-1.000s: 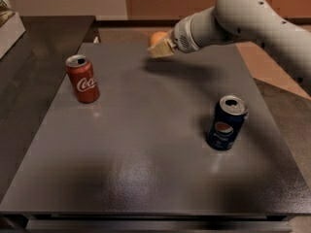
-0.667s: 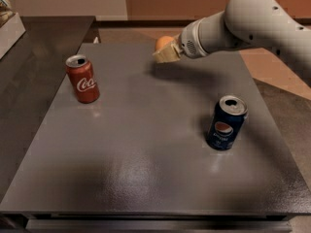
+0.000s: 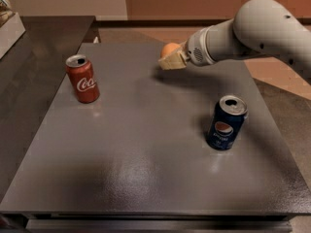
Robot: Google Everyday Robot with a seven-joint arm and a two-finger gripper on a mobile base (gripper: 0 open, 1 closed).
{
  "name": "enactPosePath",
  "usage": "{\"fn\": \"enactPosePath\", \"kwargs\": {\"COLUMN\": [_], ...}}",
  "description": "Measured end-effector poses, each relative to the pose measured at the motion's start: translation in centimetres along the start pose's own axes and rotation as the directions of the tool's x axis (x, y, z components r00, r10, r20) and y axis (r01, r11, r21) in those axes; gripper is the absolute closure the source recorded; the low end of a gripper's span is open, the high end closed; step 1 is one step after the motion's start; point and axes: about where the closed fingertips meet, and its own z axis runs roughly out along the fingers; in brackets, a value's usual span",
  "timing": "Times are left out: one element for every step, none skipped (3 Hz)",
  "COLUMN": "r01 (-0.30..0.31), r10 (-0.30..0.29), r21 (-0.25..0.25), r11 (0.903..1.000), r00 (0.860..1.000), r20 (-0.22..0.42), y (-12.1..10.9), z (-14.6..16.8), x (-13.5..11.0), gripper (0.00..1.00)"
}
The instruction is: Move orange near pepsi can
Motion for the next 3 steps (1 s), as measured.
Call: {"fn": "enactPosePath", "kwargs": {"r01": [0.02, 0.041, 0.04], "r10": [-0.021, -0.043, -0.043], "r21": [-0.017, -0.031, -0.034], "r11": [0.9996, 0.9987, 0.9986], "r00": [0.999, 0.997, 0.995], "r20": [-0.033, -0.068, -0.089], "y": [-0.9, -2.8, -4.7], "z": [-0.7, -3.2, -6.2], "x": [0.4, 1.5, 2.9], "gripper": [1.0, 1.0, 1.0]}}
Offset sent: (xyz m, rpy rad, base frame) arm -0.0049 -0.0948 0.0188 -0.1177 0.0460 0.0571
